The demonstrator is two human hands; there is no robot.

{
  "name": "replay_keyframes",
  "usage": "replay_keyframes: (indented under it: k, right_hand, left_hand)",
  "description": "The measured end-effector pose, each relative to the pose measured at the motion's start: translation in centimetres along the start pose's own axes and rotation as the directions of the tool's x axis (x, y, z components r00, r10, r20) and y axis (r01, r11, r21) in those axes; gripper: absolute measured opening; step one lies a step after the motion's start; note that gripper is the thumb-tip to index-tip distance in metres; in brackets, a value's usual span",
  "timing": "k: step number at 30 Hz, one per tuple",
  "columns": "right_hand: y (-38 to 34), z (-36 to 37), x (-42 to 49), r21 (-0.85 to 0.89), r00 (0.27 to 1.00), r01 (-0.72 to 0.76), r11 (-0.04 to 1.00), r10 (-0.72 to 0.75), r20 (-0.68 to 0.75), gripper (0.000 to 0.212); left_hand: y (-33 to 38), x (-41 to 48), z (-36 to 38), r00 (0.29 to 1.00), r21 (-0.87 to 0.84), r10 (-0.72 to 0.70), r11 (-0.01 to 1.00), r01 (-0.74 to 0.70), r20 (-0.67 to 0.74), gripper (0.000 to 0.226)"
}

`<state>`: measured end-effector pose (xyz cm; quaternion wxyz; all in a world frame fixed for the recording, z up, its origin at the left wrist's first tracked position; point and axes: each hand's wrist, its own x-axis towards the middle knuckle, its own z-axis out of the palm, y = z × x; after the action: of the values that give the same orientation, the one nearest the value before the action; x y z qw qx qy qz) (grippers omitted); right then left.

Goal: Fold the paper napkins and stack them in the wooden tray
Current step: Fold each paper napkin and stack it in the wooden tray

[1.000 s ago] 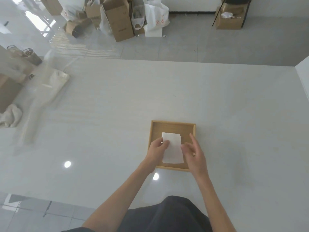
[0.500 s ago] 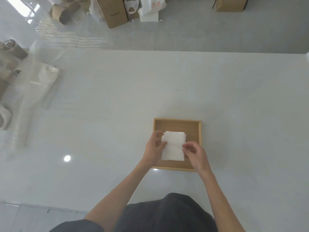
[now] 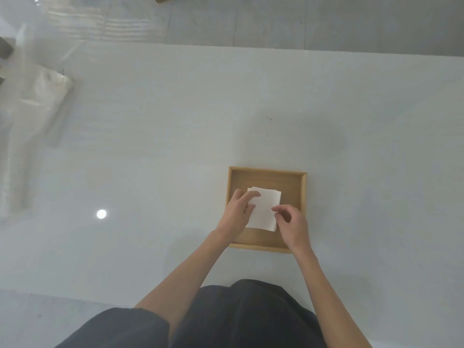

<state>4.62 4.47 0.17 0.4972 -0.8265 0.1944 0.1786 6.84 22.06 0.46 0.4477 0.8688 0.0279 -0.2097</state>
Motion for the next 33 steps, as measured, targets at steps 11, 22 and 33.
replay_keyframes:
  k: [11,22,33]
  right_hand:
    - [1.3,0.8,0.6,-0.238,0.986,0.164,0.957,-0.167,0.010,0.025]
    - [2.1,1.6,0.1,-0.551,0.958,0.228,0.802,-0.285,-0.018,0.028]
    - [3.3,1.3,0.6,-0.837,0.927,0.339,0.430,-0.306,0.218,0.084]
  left_hand:
    - [-0.1,0.5,1.4,0.997,0.133,-0.030,0.990,0.039,-0.070,0.034]
    - [-0.9,0.1,2.5,0.990,0.425,0.083,0.905,-0.028,-0.113,0.035]
    - [-1.2,0.4,1.9,0.991,0.780,0.025,0.615,-0.118,0.131,0.075]
